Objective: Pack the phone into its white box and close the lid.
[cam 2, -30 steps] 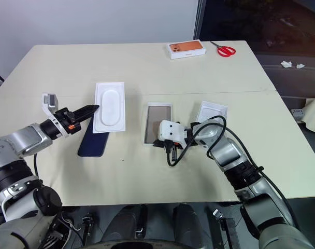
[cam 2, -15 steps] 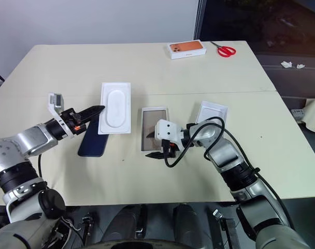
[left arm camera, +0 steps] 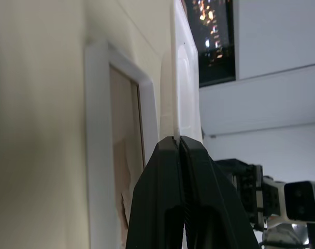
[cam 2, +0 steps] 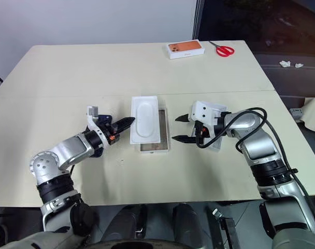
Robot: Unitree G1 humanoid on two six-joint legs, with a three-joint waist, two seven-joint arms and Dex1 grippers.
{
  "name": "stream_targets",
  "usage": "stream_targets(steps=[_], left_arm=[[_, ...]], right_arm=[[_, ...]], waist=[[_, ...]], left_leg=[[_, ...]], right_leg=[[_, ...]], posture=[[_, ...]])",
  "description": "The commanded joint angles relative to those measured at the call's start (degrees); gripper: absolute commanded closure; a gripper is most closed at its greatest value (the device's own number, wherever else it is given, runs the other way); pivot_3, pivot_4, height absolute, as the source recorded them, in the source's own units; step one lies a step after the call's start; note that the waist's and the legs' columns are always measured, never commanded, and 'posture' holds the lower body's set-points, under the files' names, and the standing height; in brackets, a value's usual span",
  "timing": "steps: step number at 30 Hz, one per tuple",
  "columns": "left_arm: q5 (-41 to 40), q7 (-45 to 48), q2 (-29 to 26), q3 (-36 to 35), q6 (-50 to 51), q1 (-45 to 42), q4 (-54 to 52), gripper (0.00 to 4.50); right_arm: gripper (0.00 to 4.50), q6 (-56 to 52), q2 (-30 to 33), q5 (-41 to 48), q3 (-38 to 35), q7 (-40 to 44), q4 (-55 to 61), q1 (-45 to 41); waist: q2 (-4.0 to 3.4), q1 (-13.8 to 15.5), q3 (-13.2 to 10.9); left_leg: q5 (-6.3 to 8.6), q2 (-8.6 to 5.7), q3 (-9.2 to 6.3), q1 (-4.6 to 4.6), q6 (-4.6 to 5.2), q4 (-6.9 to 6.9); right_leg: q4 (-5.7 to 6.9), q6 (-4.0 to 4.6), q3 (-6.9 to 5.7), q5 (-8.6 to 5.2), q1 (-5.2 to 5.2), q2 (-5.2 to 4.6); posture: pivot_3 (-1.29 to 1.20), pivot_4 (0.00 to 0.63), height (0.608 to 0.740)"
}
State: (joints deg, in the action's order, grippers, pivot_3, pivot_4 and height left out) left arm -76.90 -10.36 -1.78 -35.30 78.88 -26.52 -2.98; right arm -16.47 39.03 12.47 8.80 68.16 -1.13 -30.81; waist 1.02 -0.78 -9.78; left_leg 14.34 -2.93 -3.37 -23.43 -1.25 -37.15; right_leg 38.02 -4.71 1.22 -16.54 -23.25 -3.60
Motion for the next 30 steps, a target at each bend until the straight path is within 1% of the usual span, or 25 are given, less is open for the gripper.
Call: stream_targets(steps=[1,6,9,13,15,23,24,25,27,28,29,30], left_arm=[[-1.7,-1.7,-0.5,2.7,-2.6,1.2,-1.9,4.50],[-3.2,-2.2,-1.7,5.8,-4.3,2.3,-1.7,4.50],[-3.4,-2.5,-2.1,7.4,-5.6,2.7,-1.8,3.58],[-4.7,-2.6,-3.4,9.0,-6.5,2.8,-1.7,1.68],[-5.6,-2.3,-4.7,9.8,-6.6,2.8,-1.8,0.67],[-11.6,-2.2,-11.1,12.0,-7.4,3.7,-3.6,0.67],[-12.3,-1.4,-12.3,12.3,-7.5,3.9,-4.3,0.67],[-10.5,1.4,-14.4,12.5,-8.2,4.1,-6.0,0.67],[-7.8,5.2,-17.5,13.2,-9.4,4.5,-8.2,0.59],[-4.6,8.8,-19.7,14.0,-11.1,5.2,-9.8,0.59],[-2.4,11.4,-21.1,14.8,-12.5,5.8,-10.7,0.59],[1.8,15.0,-23.2,15.7,-15.5,6.9,-11.9,0.59]], right_arm=[[1.06,1.8,-0.8,-0.2,-0.5,-1.0,0.3,-1.5],[1.06,2.8,-1.0,-0.9,-0.4,-1.5,-0.6,-2.0],[1.02,3.4,-1.0,-1.2,-0.3,-1.6,-0.9,-2.0],[1.02,3.4,-1.7,-1.3,0.2,-2.1,-0.6,-2.2],[1.02,3.4,-2.1,-1.4,0.3,-2.2,-0.5,-2.3],[1.02,2.4,-4.5,-1.2,0.5,-3.9,-0.6,-4.3],[1.02,1.2,-5.4,-0.8,0.4,-4.7,-0.3,-4.9],[1.02,0.3,-6.6,-0.8,0.8,-5.4,0.6,-5.4],[1.56,-1.0,-8.2,-1.0,1.4,-6.6,1.5,-6.0],[1.82,-1.3,-9.1,-1.6,2.2,-7.3,1.7,-6.0],[2.36,-1.5,-9.7,-2.0,2.6,-7.8,1.8,-6.0],[2.78,-0.7,-10.1,-3.8,3.9,-8.7,1.4,-5.9]], waist=[[0.00,0.1,0.0],[0.00,0.3,0.0],[0.00,0.3,0.0],[0.00,0.2,0.0],[0.00,0.1,0.0],[0.00,0.1,0.0],[0.00,0.1,0.0],[0.00,0.1,0.0],[0.00,0.0,0.0],[-0.01,0.0,0.0],[-0.03,0.0,0.0],[-0.05,0.1,0.0]], left_leg=[[-0.01,-0.01,0.01,0.00,-0.01,-0.01],[-0.03,-0.03,0.01,-0.01,-0.04,-0.03],[-0.03,-0.06,0.01,-0.01,-0.05,-0.04],[-0.03,-0.06,0.00,-0.01,-0.05,-0.03],[-0.03,-0.05,0.00,0.00,-0.05,-0.03],[-0.03,-0.04,-0.01,0.00,-0.05,-0.02],[-0.03,-0.04,-0.01,0.00,-0.05,-0.02],[-0.04,-0.04,-0.01,0.00,-0.06,-0.02],[-0.04,-0.03,-0.01,0.00,-0.07,-0.01],[-0.05,-0.03,-0.01,0.00,-0.08,0.01],[-0.06,-0.03,-0.01,0.00,-0.09,0.02],[-0.06,-0.03,-0.01,0.00,-0.09,0.03]], right_leg=[[-0.01,0.00,0.01,0.00,0.01,-0.01],[-0.02,0.00,0.00,0.00,0.03,-0.02],[-0.04,0.00,0.00,0.00,0.05,-0.04],[-0.04,0.00,0.00,0.00,0.05,-0.04],[-0.03,0.00,0.00,0.00,0.04,-0.04],[-0.03,0.00,0.00,0.00,0.02,-0.03],[-0.03,0.00,0.01,0.00,0.02,-0.03],[-0.03,0.00,0.01,0.00,0.01,-0.02],[-0.03,0.01,0.01,0.00,0.00,-0.01],[-0.02,0.01,0.01,-0.01,-0.01,0.00],[-0.03,0.02,0.01,-0.01,-0.01,0.00],[-0.04,0.02,0.01,-0.01,0.00,-0.01]], posture=[[0.00,0.150,0.740],[0.00,0.150,0.740],[0.00,0.150,0.740],[0.00,0.150,0.740],[0.00,0.150,0.740],[0.00,0.150,0.740],[0.00,0.150,0.740],[0.00,0.150,0.740],[0.00,0.150,0.740],[0.00,0.150,0.740],[0.00,0.150,0.740],[0.00,0.150,0.740]])
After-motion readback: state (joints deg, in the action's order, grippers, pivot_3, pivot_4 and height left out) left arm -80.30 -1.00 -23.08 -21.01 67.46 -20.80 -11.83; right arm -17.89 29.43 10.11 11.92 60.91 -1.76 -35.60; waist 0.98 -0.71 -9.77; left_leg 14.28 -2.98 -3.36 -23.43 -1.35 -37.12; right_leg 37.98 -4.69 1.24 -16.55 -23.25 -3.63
